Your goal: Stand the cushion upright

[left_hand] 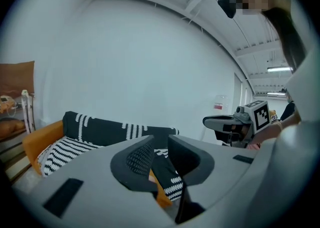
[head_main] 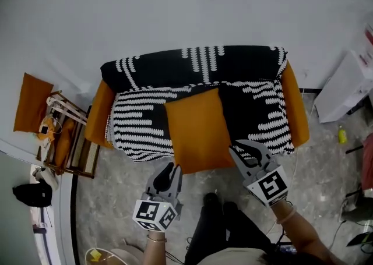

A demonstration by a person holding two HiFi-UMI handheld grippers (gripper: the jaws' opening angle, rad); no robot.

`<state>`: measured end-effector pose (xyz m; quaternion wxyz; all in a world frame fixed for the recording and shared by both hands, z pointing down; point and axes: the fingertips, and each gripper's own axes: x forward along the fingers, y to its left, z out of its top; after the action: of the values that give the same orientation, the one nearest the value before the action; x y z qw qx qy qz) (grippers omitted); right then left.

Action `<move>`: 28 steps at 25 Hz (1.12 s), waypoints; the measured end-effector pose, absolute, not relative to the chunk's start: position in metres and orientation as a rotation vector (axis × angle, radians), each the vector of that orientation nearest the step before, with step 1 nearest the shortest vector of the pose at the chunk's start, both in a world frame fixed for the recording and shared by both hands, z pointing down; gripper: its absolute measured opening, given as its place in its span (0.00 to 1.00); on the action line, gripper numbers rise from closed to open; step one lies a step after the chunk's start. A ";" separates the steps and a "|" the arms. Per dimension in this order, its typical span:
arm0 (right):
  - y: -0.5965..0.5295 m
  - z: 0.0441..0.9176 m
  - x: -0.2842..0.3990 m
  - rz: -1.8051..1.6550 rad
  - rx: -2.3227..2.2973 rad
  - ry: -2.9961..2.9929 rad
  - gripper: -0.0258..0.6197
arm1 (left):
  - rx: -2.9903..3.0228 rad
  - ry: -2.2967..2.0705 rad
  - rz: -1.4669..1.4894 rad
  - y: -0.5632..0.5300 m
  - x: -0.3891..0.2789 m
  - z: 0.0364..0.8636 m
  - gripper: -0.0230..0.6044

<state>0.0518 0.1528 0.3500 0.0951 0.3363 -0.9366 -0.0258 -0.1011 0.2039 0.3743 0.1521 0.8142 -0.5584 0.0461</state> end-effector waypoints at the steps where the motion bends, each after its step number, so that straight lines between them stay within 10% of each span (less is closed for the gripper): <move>1: 0.147 0.358 0.050 -0.076 0.994 -2.764 0.10 | 2.334 -1.596 0.139 0.199 -0.105 0.382 0.19; 28: 0.079 0.597 0.031 0.158 0.882 -2.483 0.16 | 2.131 -1.470 0.330 0.126 -0.179 0.617 0.32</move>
<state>0.0315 0.0788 0.5972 0.2484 0.3236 -0.9112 0.0579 -0.1791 0.1255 0.6171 0.2626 0.7879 -0.5434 0.1222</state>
